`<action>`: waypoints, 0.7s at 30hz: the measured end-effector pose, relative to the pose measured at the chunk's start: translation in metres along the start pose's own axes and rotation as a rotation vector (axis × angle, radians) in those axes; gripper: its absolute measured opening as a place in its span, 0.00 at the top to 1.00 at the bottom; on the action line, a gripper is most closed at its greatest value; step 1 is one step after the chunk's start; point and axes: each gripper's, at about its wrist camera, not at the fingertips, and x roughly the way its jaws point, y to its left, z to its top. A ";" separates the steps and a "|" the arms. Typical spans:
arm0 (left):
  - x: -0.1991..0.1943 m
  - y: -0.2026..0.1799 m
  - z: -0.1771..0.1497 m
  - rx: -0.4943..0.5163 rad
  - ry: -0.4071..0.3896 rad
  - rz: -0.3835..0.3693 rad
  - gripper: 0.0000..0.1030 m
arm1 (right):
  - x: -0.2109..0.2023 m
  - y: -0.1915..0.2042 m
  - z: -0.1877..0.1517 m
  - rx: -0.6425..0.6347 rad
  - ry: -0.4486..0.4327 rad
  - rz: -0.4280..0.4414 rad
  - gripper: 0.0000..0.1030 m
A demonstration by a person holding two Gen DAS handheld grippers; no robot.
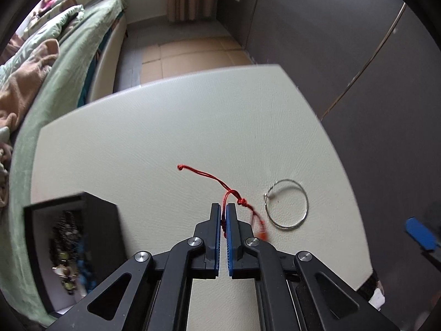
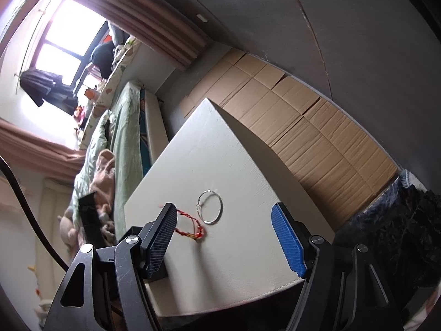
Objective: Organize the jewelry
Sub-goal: 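Reach the left gripper to the red string bracelet and grasp it, then carry the red string bracelet to the box with the left gripper while the right gripper grasps the silver hoop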
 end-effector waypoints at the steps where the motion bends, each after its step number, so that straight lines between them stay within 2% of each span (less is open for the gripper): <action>1: -0.007 0.003 0.001 -0.004 -0.014 -0.008 0.97 | 0.001 0.002 -0.001 -0.005 0.003 -0.003 0.30; 13: -0.075 0.032 -0.001 -0.031 -0.170 -0.091 0.97 | 0.032 0.023 -0.006 -0.089 0.054 -0.077 0.31; 21: -0.095 0.082 -0.015 -0.110 -0.273 -0.160 0.97 | 0.069 0.044 -0.016 -0.170 0.131 -0.164 0.31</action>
